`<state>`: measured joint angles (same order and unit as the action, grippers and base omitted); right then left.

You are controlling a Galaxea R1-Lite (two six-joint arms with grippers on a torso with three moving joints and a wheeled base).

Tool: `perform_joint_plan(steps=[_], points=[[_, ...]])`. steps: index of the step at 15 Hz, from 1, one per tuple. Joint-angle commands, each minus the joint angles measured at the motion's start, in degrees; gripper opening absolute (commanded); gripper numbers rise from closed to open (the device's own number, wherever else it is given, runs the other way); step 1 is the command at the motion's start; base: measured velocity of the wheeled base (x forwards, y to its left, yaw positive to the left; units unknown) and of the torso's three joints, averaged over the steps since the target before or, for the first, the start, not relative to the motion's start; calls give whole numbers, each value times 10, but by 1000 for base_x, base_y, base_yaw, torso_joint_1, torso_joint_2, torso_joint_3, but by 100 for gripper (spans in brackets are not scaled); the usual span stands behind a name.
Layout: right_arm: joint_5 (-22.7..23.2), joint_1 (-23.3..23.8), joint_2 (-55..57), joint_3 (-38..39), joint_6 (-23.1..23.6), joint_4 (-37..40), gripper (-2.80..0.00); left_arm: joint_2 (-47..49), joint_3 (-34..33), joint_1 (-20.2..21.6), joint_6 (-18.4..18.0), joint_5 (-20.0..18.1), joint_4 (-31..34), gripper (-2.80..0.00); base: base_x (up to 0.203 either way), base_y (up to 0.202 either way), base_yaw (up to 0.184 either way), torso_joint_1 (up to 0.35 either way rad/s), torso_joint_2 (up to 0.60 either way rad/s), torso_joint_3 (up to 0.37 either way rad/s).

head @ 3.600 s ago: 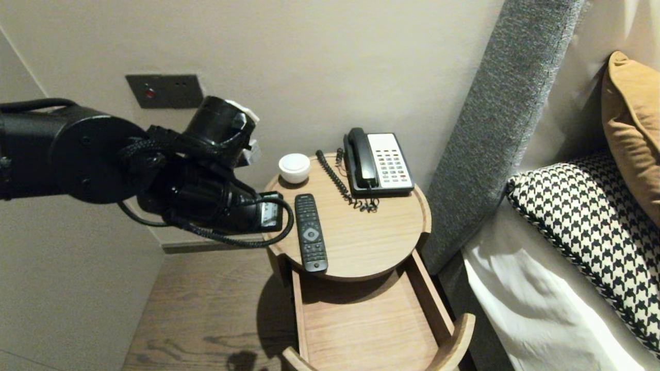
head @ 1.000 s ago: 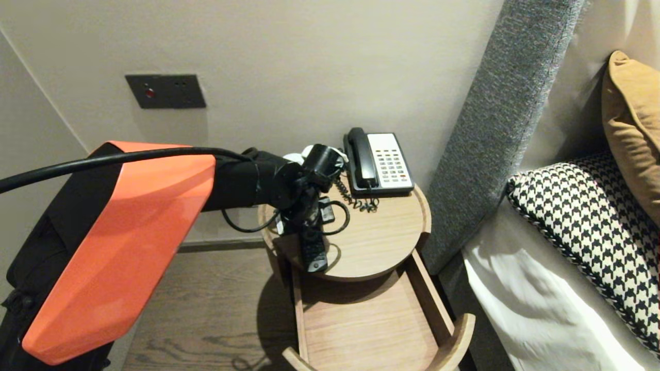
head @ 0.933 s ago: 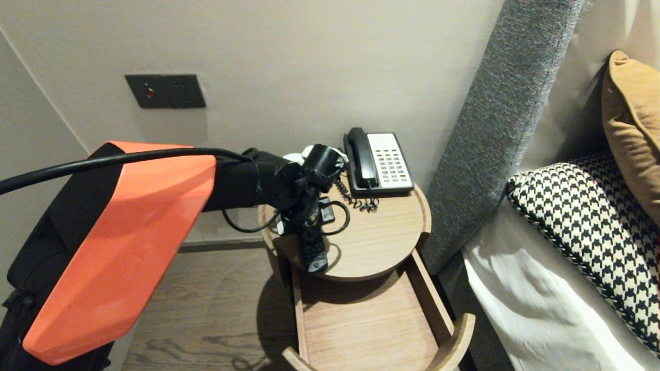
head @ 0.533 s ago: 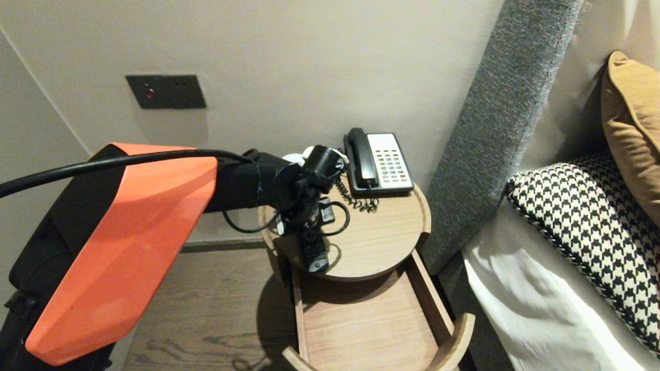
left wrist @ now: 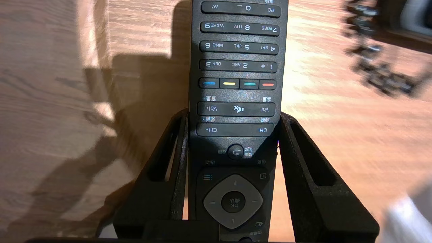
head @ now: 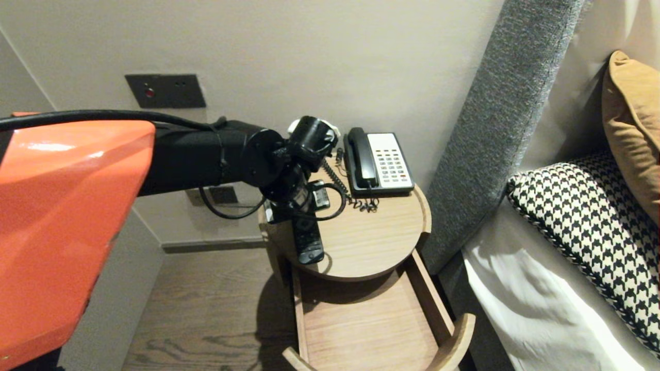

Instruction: Put the remote controls on the table in the drawer one by one

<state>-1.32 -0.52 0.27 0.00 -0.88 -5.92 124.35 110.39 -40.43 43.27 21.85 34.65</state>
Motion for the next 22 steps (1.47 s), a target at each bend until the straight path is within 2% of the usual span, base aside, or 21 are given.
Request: perform_joint_plan(steps=[1,4,8,9,11,14,17,22], points=[[0,0,1,23,0,-1,-280,-52,-1,-7,2,-16,25,-280,0,0,0,0,0,0],[0,0,1,23,0,-1,-280,-99,-6,-22,2,-91,97,-280,0,0,0,0,0,0],[0,0,1,23,-1,-1,-280,-135,-11,-32,-11,-170,204,-280,0,0,0,0,0,0],[0,0,1,23,0,-1,-280,-146,-18,-33,-25,-192,218,-280,0,0,0,0,0,0],[0,0,1,23,-1,-1,-280,-165,-52,-39,-78,-234,242,-280,0,0,0,0,0,0],[0,0,1,23,0,-1,-280,-176,-99,-59,-98,-245,249,-280,0,0,0,0,0,0],[0,0,1,23,0,-1,-280,-175,-130,-100,-124,-246,246,-280,0,0,0,0,0,0],[0,0,1,23,-1,-1,-280,-140,-139,-119,-126,-249,244,-280,0,0,0,0,0,0]])
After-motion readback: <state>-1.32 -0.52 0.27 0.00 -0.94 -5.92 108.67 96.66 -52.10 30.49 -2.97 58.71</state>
